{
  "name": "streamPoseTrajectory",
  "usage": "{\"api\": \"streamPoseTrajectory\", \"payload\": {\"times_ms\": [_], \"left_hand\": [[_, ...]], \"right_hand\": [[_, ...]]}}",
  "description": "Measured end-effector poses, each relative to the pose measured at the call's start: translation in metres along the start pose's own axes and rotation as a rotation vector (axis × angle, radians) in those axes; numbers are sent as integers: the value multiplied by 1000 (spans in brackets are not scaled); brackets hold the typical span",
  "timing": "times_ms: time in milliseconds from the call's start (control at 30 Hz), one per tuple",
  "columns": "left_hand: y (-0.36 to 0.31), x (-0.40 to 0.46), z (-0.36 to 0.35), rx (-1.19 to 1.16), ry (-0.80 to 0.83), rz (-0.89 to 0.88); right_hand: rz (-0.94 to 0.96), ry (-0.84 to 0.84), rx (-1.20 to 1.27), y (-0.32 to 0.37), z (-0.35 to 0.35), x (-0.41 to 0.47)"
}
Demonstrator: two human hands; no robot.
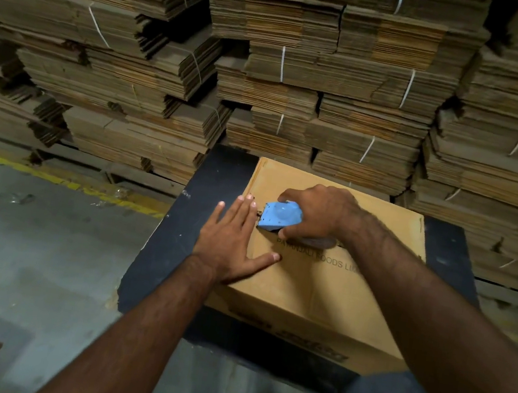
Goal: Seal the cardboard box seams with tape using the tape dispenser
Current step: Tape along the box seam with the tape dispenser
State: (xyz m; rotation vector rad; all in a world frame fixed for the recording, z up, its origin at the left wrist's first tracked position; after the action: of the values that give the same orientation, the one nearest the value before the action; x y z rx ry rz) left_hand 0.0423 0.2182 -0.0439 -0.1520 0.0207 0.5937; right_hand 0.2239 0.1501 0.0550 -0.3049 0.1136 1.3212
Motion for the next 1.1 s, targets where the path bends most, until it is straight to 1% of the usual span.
{"api": "streamPoseTrajectory", "payload": {"times_ms": [133,233,367,533,700,800,900,1033,1100], "left_hand": [[-6,-1,0,8,0,30],[-9,-3,2,9,-7,54],[-9,-3,1,24,-9,56],[-9,-3,-2,61,-28,52],[-25,-5,0,66,-30,95],[-36,-5,-4,45,-43,117],[-42,-1,-5,35,-47,96],[-59,4,-6,-2,-36,-11],[-64,6,-6,-13,-24,-10]], "right_hand": [[-3,21,-5,-2,-2,2],[35,-12,-19,-12,-6,-3],[89,-52,-1,-41,-11,-25],[72,-5,4,-79,-19,-58],[89,-42,-89,-70,-23,-57],[108,-32,-106,-69,-28,-56],[133,-29,-107,-74,-27,-56],[138,-24,-141,-73,-28,-53],[130,-33,-139,-73,-31,-51]]}}
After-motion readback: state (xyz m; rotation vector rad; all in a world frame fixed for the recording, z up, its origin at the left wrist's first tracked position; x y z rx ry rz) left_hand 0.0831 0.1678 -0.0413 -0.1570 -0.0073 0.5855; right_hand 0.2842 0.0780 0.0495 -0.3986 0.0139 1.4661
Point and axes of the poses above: each hand's wrist, its own x-axis towards the middle knuckle, its own z-axis out of the back of the hand, y = z × x, the point moved 1 cm from there along x, towards the middle knuckle, and after that the axes turned 3 degrees about -x, right-handed, at the moved point
